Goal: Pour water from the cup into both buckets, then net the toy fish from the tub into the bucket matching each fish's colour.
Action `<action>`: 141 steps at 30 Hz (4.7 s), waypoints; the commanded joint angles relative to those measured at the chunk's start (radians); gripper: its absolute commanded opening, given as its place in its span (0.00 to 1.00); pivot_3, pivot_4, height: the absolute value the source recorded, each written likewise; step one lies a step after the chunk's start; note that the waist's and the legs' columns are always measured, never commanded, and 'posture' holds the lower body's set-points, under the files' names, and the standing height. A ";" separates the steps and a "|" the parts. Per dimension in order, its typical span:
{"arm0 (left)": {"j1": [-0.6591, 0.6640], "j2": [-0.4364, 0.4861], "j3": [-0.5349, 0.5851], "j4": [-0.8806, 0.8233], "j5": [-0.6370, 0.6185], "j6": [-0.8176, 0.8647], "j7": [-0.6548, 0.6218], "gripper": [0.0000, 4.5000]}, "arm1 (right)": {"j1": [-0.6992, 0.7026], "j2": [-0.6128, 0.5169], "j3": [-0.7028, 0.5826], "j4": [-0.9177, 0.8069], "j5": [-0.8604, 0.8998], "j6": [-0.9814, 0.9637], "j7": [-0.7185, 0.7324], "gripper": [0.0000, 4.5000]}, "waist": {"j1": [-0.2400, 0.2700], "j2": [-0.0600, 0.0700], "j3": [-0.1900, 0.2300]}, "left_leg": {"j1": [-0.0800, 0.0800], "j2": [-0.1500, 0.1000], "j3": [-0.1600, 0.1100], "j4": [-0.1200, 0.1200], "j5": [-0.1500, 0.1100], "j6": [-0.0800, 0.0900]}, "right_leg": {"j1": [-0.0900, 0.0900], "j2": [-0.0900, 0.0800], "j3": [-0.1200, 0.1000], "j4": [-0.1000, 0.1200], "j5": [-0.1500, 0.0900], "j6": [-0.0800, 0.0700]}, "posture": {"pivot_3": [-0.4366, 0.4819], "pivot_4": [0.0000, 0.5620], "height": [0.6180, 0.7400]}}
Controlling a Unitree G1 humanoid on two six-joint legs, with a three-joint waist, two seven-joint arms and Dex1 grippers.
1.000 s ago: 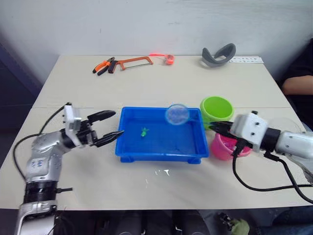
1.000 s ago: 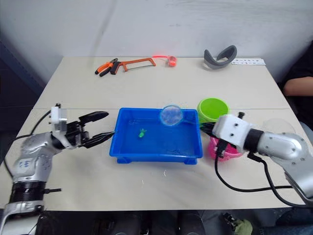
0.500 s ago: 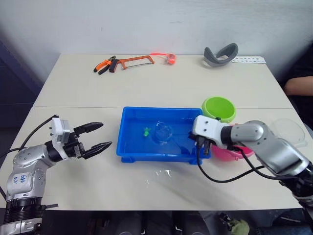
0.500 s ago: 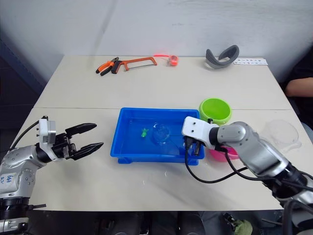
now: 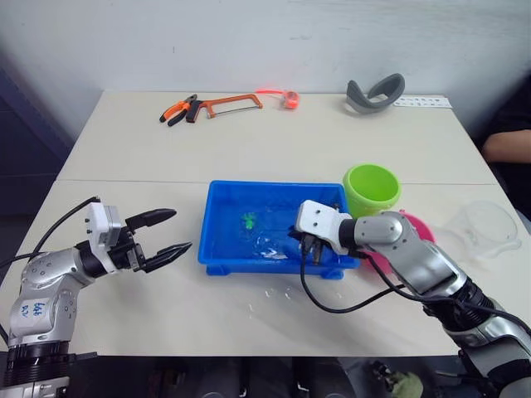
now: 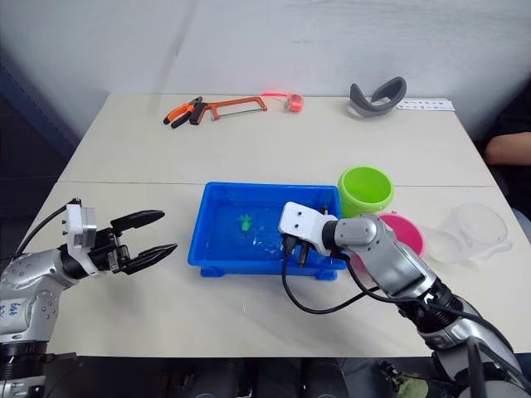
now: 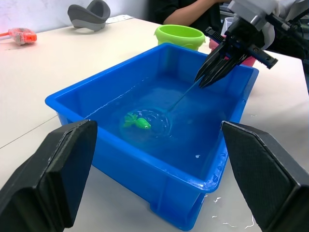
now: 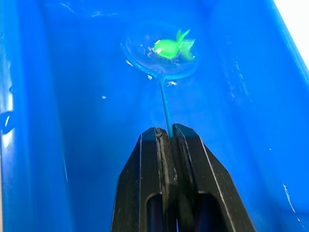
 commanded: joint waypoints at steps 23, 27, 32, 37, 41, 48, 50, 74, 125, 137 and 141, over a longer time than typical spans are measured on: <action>-0.245 -0.098 -0.149 0.007 -0.045 0.049 -0.036 0.99 | 0.562 -0.078 -0.577 -0.448 0.182 -0.150 0.004 0.00 | 0.014 -0.001 0.000 | 0.001 0.001 0.001 -0.001 0.000 -0.001 | 0.001 0.002 0.001 -0.001 0.000 0.000 | 0.48 0.27 1.00; -0.282 -0.126 -0.183 0.011 -0.044 0.077 -0.024 0.99 | 0.583 -0.080 -0.677 -0.489 0.231 -0.148 -0.003 0.00 | 0.016 -0.001 0.000 | 0.001 0.001 0.001 0.000 0.000 0.000 | 0.001 0.002 0.001 -0.001 0.000 0.000 | 0.48 0.27 1.00; -0.330 -0.168 -0.211 0.000 -0.050 0.122 0.018 0.99 | 0.599 -0.122 -0.827 -0.466 0.260 -0.136 0.009 0.00 | 0.026 -0.001 0.000 | 0.001 0.000 0.001 0.000 0.000 0.000 | 0.002 0.002 0.001 -0.001 0.000 0.000 | 0.48 0.27 1.00; -0.362 -0.205 -0.225 -0.009 -0.045 0.141 0.054 0.99 | 0.581 -0.189 -0.909 -0.340 0.195 -0.226 0.019 0.00 | 0.027 -0.001 0.000 | 0.001 0.000 0.001 0.000 0.000 0.000 | 0.002 0.002 0.001 -0.001 0.000 0.001 | 0.48 0.27 1.00; -0.385 -0.238 -0.249 -0.026 -0.033 0.146 0.084 0.99 | 0.568 -0.230 -0.920 -0.180 0.107 -0.344 -0.003 0.00 | 0.028 -0.001 0.000 | 0.001 0.000 0.001 0.000 0.001 0.001 | 0.002 0.003 0.001 -0.001 0.000 0.001 | 0.48 0.27 1.00; -0.382 -0.278 -0.275 -0.057 -0.036 0.165 0.118 0.99 | 0.579 -0.323 -0.829 0.116 -0.220 -0.755 -0.132 0.00 | 0.026 -0.001 0.000 | 0.001 -0.001 0.002 -0.001 0.001 0.001 | 0.002 0.005 0.001 -0.001 0.000 0.001 | 0.48 0.27 1.00; -0.380 -0.279 -0.278 -0.057 -0.034 0.164 0.120 0.99 | 0.567 -0.344 -0.813 0.181 -0.327 -0.849 -0.228 0.00 | 0.025 -0.001 0.000 | 0.002 0.000 0.003 -0.001 0.001 0.000 | 0.002 0.005 0.002 -0.001 0.000 0.001 | 0.48 0.27 1.00; -0.414 -0.328 -0.284 0.005 -0.008 0.105 0.146 0.99 | 0.497 -0.627 -0.587 0.429 -1.099 -1.179 -1.042 0.00 | 0.024 0.000 0.001 | 0.002 0.002 0.002 -0.001 0.003 -0.003 | 0.002 0.013 0.006 -0.003 0.000 0.001 | 0.48 0.27 1.00; 0.335 0.192 0.003 -0.229 -0.041 -0.042 -0.295 0.99 | 0.553 0.067 -0.084 0.258 0.039 -0.979 0.250 0.00 | 0.000 -0.001 0.000 | 0.005 0.003 0.001 -0.001 -0.003 -0.002 | 0.003 0.001 0.003 -0.005 -0.001 -0.002 | 0.48 0.27 1.00; 0.351 0.171 0.007 -0.261 -0.022 -0.059 -0.242 1.00 | 0.521 0.073 -0.119 0.325 0.058 -1.045 0.300 0.82 | -0.002 0.000 0.000 | 0.005 0.003 0.001 -0.001 -0.003 -0.002 | 0.003 0.001 0.003 -0.004 -0.002 -0.003 | 0.48 0.27 1.00; 0.352 0.154 0.038 -0.227 -0.011 -0.063 -0.189 1.00 | 0.606 -0.029 -0.223 0.131 0.152 -0.995 0.302 1.00 | 0.003 0.002 0.002 | 0.005 0.003 0.001 -0.002 -0.003 -0.002 | 0.003 0.001 0.003 -0.005 -0.002 -0.003 | 0.48 0.27 1.00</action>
